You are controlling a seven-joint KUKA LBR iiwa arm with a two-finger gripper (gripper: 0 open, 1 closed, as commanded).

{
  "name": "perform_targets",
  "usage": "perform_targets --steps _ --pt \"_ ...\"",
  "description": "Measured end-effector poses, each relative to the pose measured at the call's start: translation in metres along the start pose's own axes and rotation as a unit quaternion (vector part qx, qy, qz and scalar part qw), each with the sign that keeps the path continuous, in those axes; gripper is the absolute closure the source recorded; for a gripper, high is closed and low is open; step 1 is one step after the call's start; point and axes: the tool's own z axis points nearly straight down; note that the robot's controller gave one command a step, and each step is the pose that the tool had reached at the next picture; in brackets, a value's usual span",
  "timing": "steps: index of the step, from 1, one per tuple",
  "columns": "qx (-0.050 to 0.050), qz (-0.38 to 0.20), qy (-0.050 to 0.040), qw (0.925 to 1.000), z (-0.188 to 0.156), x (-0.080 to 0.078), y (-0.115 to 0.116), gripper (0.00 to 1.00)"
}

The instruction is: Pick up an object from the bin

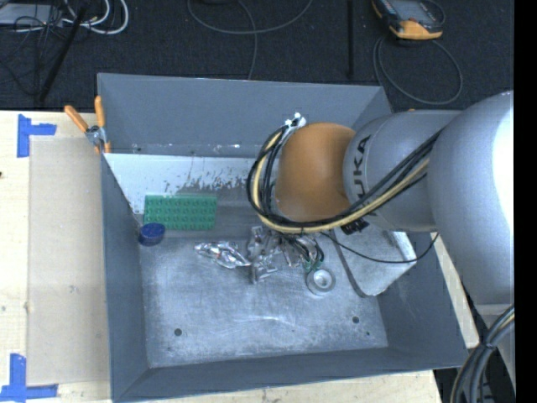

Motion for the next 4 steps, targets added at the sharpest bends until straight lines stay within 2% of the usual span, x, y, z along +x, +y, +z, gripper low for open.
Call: perform_targets --steps 1,2,3,4 --pt "0.001 -0.051 -0.0047 0.9987 -0.160 -0.010 -0.019 1.00" --pt "0.000 -0.050 -0.0005 0.9987 -0.155 -0.008 -0.019 0.00" --pt "-0.001 -0.115 0.0035 0.9933 -0.016 -0.007 0.052 0.00" --pt "0.000 -0.113 0.0007 0.9936 -0.020 -0.009 0.050 1.00"
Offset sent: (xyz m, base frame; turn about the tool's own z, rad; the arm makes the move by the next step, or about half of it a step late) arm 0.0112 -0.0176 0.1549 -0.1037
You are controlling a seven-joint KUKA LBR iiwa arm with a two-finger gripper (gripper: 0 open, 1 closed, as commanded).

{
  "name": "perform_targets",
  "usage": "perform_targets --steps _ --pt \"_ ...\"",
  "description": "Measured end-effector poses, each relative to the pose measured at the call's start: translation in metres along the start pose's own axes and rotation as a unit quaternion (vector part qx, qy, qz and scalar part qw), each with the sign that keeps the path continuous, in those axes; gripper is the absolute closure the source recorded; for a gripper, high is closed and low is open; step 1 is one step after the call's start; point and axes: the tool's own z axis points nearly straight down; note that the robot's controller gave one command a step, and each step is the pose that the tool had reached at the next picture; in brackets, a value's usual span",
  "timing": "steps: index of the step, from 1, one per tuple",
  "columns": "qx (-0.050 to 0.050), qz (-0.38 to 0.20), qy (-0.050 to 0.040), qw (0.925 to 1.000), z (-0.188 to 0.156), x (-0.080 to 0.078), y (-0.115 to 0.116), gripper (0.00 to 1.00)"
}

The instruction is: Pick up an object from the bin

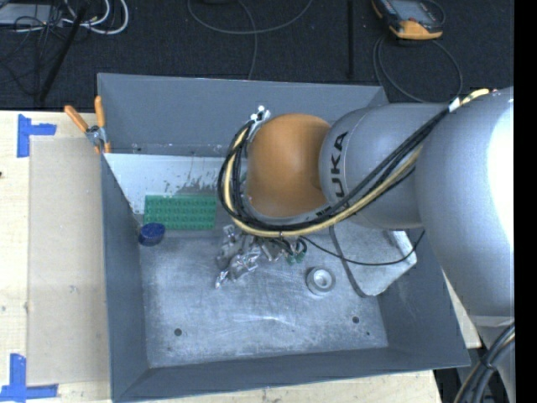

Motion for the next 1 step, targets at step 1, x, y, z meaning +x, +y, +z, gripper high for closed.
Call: perform_targets --steps 1 --pt "0.003 -0.018 -0.0043 0.9998 -0.1136 0.0186 -0.0546 1.00"
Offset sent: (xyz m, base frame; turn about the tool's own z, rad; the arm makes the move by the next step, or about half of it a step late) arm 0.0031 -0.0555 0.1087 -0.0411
